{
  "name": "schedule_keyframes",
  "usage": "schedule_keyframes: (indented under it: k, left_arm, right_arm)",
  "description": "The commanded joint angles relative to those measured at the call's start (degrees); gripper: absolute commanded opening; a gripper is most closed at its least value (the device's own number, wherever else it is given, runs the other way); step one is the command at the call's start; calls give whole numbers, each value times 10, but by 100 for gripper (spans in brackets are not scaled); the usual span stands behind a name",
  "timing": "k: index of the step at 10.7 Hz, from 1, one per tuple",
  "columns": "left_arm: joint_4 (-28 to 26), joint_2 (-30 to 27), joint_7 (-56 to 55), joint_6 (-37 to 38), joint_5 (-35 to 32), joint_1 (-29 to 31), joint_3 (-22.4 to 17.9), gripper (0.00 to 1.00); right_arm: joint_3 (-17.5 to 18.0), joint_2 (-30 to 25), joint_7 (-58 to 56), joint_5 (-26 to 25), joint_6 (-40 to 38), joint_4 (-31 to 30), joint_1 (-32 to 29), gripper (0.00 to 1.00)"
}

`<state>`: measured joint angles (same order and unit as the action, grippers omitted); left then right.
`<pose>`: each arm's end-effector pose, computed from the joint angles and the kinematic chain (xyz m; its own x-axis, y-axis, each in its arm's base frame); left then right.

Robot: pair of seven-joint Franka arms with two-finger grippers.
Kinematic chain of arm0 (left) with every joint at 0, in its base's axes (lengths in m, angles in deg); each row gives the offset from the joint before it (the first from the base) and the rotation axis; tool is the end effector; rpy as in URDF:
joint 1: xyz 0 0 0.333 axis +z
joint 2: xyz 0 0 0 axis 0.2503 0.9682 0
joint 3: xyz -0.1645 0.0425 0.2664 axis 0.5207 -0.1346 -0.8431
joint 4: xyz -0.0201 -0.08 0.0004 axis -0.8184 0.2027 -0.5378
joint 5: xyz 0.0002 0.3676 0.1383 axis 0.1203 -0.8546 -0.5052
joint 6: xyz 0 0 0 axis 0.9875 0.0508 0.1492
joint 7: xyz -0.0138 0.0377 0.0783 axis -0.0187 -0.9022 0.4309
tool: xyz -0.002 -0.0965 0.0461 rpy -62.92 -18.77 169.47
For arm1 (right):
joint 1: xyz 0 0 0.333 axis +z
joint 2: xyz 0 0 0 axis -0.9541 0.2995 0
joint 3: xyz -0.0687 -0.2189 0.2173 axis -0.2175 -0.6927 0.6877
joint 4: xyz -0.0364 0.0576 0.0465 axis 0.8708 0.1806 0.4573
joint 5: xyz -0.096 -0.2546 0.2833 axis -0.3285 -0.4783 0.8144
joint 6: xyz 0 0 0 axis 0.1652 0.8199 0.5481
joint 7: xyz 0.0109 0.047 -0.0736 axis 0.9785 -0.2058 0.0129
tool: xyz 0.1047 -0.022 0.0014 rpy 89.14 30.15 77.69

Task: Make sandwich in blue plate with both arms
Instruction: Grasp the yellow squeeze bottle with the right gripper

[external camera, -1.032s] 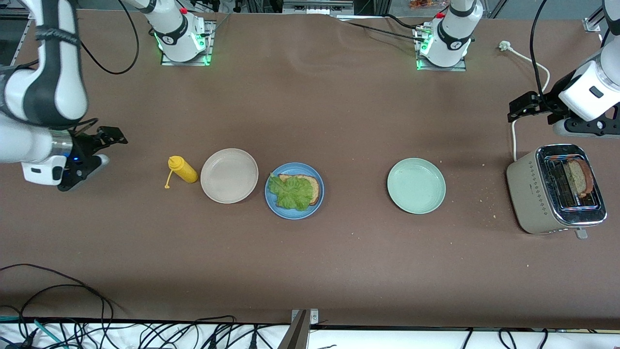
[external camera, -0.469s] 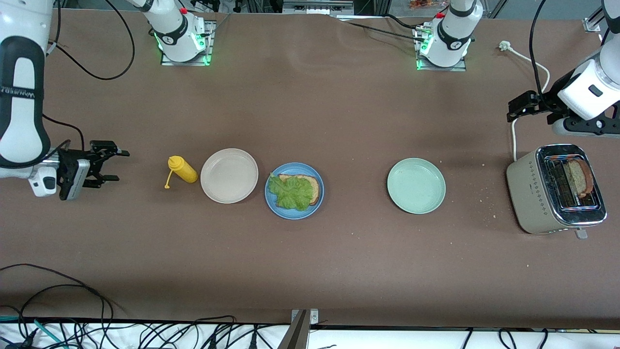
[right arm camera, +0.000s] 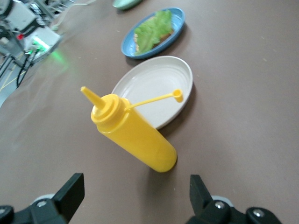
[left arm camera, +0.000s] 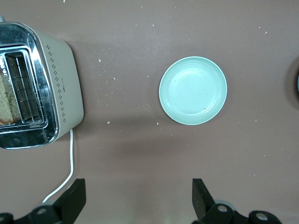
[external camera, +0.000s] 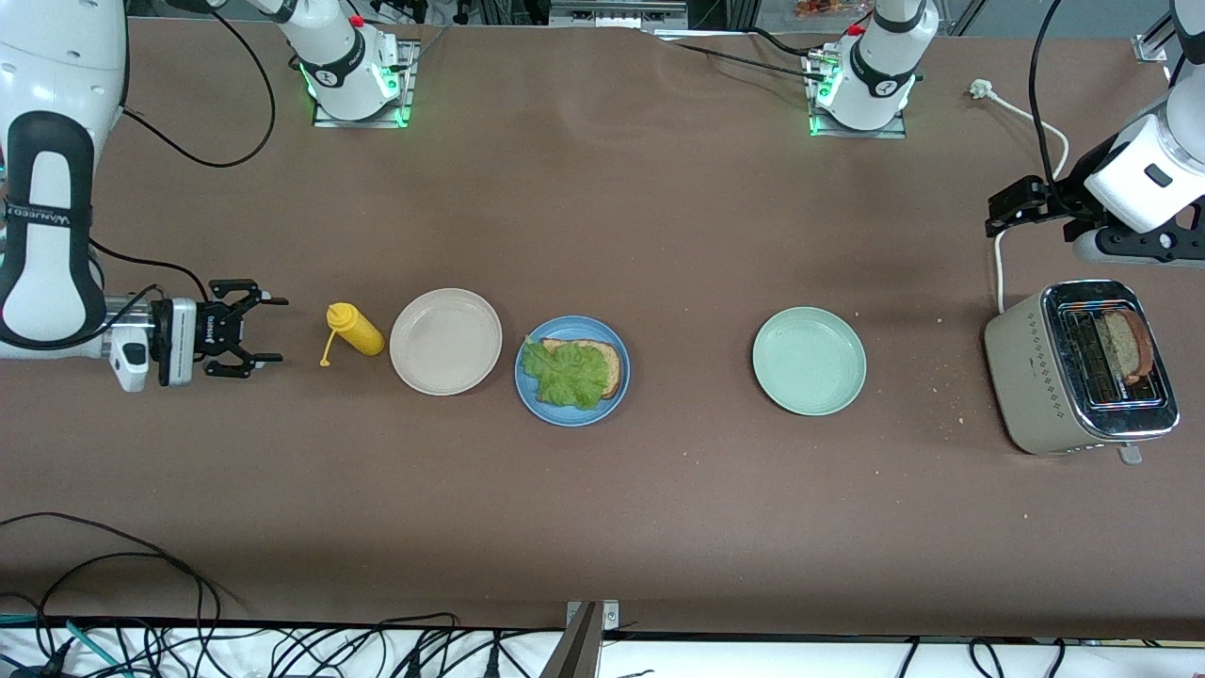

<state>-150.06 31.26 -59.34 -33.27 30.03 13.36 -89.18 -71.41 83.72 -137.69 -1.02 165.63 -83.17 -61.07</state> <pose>0.5418 -0.0166 0.5776 0.9939 -0.0298 -0.1058 -0.0273 -0.9993 0.0252 0.5998 -0.0986 0.2347 0.4372 0.6563 0.6149 0.8748 -0.1516 -0.4601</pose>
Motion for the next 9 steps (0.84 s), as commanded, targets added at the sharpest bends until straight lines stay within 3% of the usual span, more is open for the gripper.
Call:
schedule_keyframes:
  k: [1,4,7,9]
  left_arm:
    - [11,1,-6,10,-8,-1,2,100]
    - [11,2,-6,10,-8,-1,2,100]
    - [11,1,-6,10,-8,-1,2,100]
    - [11,2,-5,10,-8,2,1,100]
  right_arm:
    - [2,52,-146,36,-53,10,-24,100]
    - [17,100,-245,150,-105,11,-45,100]
    - [34,124,-270,207,-137,9,-46,100]
    - [54,127,-271,216,-150,8,-49,100]
